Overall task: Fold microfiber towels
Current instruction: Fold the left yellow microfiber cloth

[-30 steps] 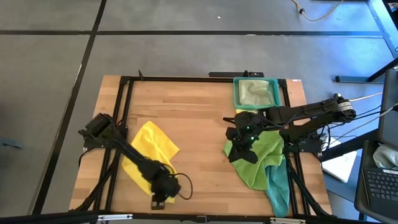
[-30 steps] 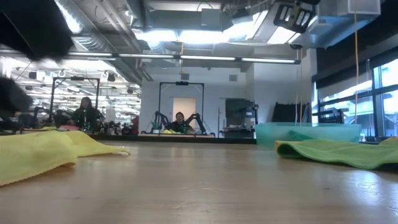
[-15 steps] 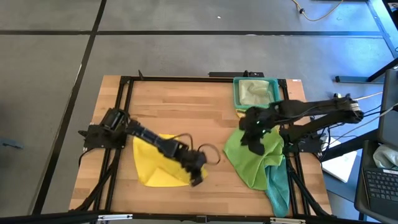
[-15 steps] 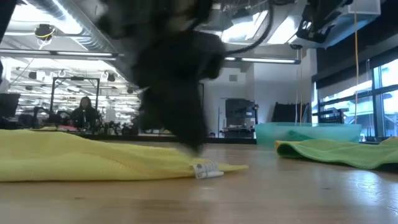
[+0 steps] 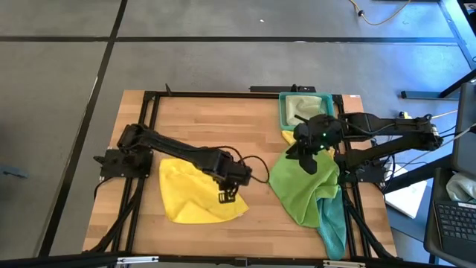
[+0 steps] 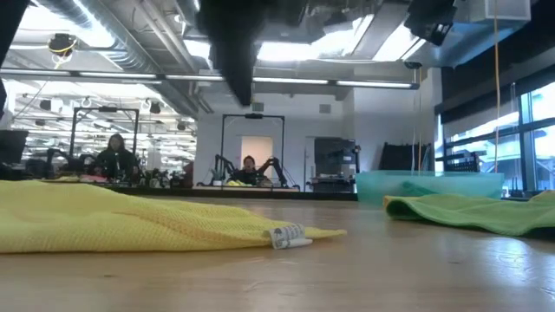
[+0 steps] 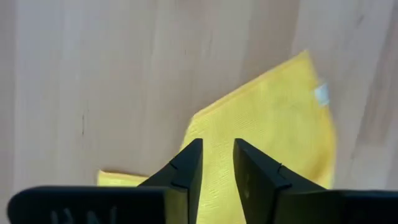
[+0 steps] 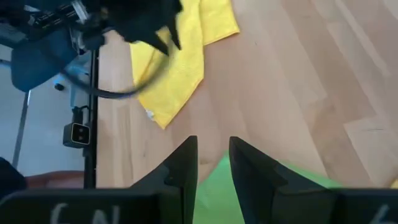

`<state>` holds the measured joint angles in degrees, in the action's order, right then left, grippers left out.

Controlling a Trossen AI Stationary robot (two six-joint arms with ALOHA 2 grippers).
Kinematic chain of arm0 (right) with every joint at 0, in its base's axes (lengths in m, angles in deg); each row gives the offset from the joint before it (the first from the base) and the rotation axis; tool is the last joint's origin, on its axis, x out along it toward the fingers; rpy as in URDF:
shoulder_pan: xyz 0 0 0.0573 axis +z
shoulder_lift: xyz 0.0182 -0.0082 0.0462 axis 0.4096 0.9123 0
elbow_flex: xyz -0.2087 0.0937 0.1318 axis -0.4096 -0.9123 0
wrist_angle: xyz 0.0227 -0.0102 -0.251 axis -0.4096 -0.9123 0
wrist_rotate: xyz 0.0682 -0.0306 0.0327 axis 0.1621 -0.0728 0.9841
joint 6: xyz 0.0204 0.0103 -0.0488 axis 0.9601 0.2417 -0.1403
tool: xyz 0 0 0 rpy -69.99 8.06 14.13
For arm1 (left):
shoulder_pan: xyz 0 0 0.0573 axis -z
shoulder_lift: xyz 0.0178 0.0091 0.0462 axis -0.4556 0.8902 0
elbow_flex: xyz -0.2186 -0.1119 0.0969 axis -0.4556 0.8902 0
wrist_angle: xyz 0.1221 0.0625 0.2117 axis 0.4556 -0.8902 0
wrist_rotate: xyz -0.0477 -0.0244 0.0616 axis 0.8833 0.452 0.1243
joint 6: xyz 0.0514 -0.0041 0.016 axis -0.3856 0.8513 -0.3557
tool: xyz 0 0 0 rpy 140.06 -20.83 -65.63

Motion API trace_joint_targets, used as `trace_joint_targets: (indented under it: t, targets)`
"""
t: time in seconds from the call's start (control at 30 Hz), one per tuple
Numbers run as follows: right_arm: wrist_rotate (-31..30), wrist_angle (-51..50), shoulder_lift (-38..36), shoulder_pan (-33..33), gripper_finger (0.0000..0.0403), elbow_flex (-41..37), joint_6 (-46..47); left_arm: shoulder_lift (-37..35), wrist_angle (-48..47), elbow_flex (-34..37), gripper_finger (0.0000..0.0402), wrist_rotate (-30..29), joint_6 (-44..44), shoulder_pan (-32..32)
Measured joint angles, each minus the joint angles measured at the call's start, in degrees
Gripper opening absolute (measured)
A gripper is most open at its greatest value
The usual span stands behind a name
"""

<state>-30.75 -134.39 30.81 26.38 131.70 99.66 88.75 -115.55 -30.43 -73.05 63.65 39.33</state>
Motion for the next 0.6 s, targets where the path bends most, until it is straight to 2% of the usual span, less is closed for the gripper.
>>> trace_joint_targets:
  t: [0.1, 0.17, 0.27, 0.37, 0.5, 0.6]
  targets:
    - [0.05, 0.53, -0.02, 0.66, 0.0095, -0.01, 0.41, -0.4, -0.39, 4.79, 0.0071, 10.71, -4.92, -2.9]
    - [0.11, 0.49, 0.0, 1.21, 0.0095, -0.01, 1.69, -0.43, 0.09, 9.55, 0.0064, 14.05, -5.92, -4.91]
    - [0.47, 0.47, 0.0, 2.55, 0.0095, -0.01, 4.38, -1.04, -0.65, 16.82, 0.0053, 14.91, -5.53, -8.64]
    - [0.24, 0.48, 0.0, 4.39, 0.0095, -0.01, 6.0, -2.08, 1.47, 21.05, 0.0038, 15.14, -5.4, -12.46]
    - [0.18, 0.47, 0.0, 6.06, 0.0095, -0.01, 6.23, -2.27, 2.95, 22.08, 0.0009, 15.65, -7.36, -15.31]
    - [0.02, 0.46, 0.0, 6.64, 0.0095, -0.03, 6.24, -1.81, 4.97, 22.0, 0.0003, 16.02, -11.15, -16.14]
